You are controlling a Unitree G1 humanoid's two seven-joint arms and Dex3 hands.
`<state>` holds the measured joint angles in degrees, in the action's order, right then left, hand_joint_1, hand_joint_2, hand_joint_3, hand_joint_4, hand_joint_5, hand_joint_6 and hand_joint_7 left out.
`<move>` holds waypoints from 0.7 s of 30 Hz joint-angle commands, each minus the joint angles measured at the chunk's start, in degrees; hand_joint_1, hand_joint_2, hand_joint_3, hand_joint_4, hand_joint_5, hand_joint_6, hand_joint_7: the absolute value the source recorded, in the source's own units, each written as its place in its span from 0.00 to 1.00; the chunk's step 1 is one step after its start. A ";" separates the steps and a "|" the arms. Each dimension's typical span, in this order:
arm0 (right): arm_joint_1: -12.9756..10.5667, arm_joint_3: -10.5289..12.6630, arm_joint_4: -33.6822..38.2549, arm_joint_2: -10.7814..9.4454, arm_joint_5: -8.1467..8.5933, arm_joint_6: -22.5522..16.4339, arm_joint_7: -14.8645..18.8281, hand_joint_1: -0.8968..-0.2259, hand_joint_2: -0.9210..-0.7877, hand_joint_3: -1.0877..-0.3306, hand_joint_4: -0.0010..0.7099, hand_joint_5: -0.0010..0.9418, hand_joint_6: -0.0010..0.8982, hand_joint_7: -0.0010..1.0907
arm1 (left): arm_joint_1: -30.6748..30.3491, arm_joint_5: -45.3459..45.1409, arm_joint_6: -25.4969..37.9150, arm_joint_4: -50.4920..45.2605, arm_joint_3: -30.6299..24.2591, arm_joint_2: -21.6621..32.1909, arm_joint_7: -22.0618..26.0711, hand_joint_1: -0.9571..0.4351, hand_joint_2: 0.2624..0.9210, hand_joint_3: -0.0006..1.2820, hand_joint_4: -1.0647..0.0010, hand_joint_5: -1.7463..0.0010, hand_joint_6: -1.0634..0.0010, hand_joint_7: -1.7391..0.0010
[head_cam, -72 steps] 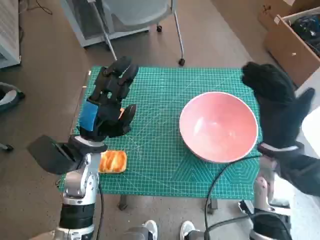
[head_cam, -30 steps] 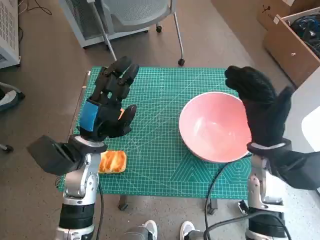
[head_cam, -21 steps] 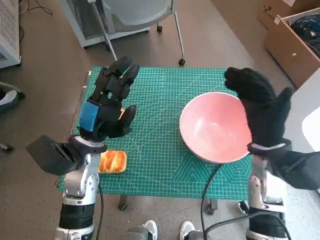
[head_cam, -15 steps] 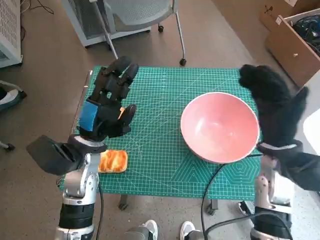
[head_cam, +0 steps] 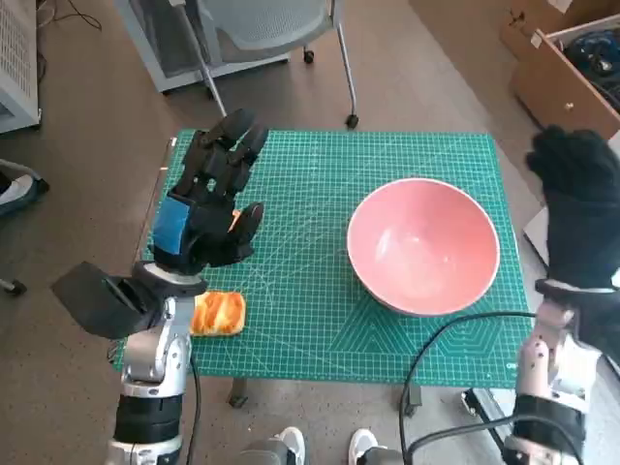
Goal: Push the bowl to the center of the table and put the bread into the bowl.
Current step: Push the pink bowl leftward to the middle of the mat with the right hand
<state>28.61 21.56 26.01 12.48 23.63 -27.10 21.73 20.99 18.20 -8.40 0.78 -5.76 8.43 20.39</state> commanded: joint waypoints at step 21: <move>5.81 -1.86 26.53 -3.05 -4.24 -1.18 -1.64 0.72 0.00 0.72 0.44 0.00 0.23 0.33 | 0.16 -0.15 -0.05 0.03 -0.35 1.12 1.13 0.36 0.64 0.55 1.00 0.85 1.00 0.67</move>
<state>34.10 20.17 49.63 10.46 19.90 -29.33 19.76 21.01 18.20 -8.34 0.91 -5.79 8.97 21.20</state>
